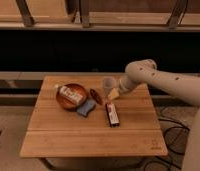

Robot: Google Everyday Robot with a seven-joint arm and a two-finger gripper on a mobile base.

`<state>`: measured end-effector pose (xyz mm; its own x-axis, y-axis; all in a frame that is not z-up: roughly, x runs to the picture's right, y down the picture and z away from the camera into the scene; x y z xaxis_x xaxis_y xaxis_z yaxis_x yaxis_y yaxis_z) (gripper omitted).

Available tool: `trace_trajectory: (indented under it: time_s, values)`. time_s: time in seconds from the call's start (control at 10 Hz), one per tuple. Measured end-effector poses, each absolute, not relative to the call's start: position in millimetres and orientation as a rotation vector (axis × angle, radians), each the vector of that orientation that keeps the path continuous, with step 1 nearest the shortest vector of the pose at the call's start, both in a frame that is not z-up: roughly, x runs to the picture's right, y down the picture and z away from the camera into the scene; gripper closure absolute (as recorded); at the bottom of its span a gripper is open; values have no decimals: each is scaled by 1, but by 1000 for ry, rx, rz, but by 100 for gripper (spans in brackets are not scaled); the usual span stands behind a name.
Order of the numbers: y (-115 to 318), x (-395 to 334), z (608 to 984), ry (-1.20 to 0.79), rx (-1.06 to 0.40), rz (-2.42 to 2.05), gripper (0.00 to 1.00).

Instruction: Place the pepper in the ceramic cup

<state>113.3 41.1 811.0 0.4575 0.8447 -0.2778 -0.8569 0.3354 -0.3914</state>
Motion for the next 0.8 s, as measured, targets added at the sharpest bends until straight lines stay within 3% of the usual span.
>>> trace_trajectory:
  time_s: [0.4,0.8]
  values:
    - [65,88,832,129,-562,1152,35]
    - [61,51,880,103,-670,1106,35]
